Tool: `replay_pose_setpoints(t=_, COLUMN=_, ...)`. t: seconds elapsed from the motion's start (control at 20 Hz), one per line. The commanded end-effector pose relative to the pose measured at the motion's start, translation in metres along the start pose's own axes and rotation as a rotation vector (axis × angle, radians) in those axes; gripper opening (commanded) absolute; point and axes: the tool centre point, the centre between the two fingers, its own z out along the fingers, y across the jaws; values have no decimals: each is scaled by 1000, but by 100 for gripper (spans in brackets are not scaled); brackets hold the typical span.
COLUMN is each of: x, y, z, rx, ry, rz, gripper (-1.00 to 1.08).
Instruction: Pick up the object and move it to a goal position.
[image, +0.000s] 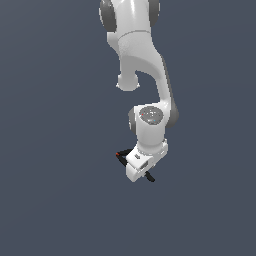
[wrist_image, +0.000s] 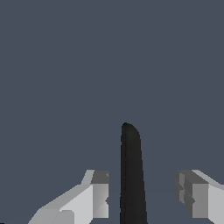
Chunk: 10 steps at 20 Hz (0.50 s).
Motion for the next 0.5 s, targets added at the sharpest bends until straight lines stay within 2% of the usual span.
replay_pose_setpoints(t=0.0, x=5, y=0, z=7, rx=-4, ry=17, rz=-39, gripper=28)
replay_pose_setpoints(t=0.45, x=10, y=0, z=15, rx=-8, ry=34, rz=-83, gripper=28)
